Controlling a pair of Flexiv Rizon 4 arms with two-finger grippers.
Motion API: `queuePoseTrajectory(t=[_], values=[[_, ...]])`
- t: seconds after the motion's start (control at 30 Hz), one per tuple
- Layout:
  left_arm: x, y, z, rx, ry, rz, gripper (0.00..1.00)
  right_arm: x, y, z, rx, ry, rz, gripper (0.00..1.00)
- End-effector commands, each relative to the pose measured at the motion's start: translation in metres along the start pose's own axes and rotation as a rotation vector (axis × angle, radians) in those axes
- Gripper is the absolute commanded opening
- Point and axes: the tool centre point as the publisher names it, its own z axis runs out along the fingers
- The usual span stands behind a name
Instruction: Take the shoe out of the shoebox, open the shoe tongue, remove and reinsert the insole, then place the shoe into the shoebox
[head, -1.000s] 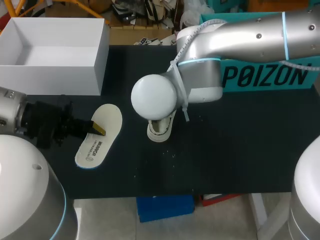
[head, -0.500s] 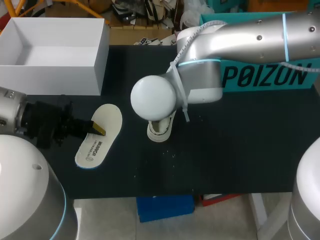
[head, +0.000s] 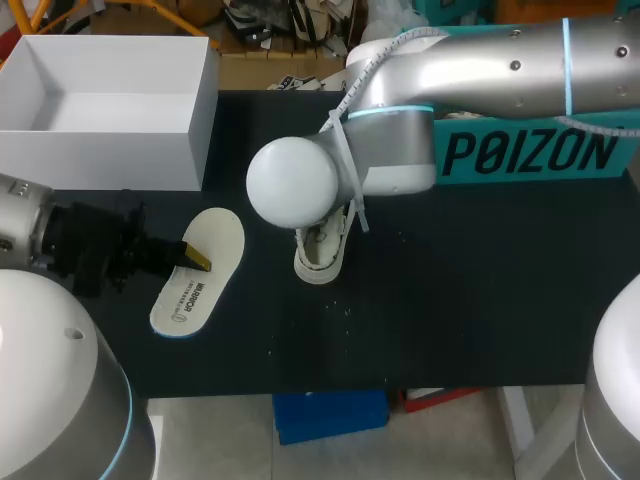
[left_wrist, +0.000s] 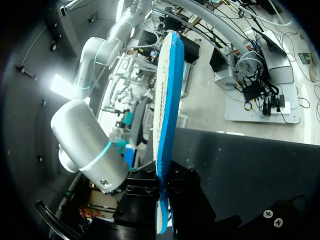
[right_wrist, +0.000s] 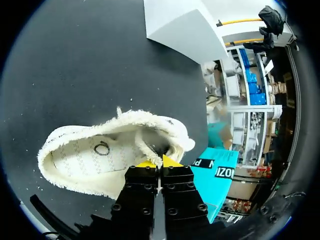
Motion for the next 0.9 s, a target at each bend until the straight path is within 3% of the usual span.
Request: queuePoseTrajectory(t=[0.03,0.57,0.9], values=[[0.0,-0.001,-0.001,-0.001,0.004,0.0,0.0,-0.006,0.015,0.002,0.019,-0.006,-0.014,0.0],[0.0,-0.001,-0.001,-0.001,0.004,0.0,0.0,-0.029,0.033,0.026,0.063,-0.055,-0.011,0.0],[0.0,-0.001,-0.001,-0.001,0.004,0.0,0.0,-0.038,0.034,0.016,0.071,-0.088,0.008,0.0]])
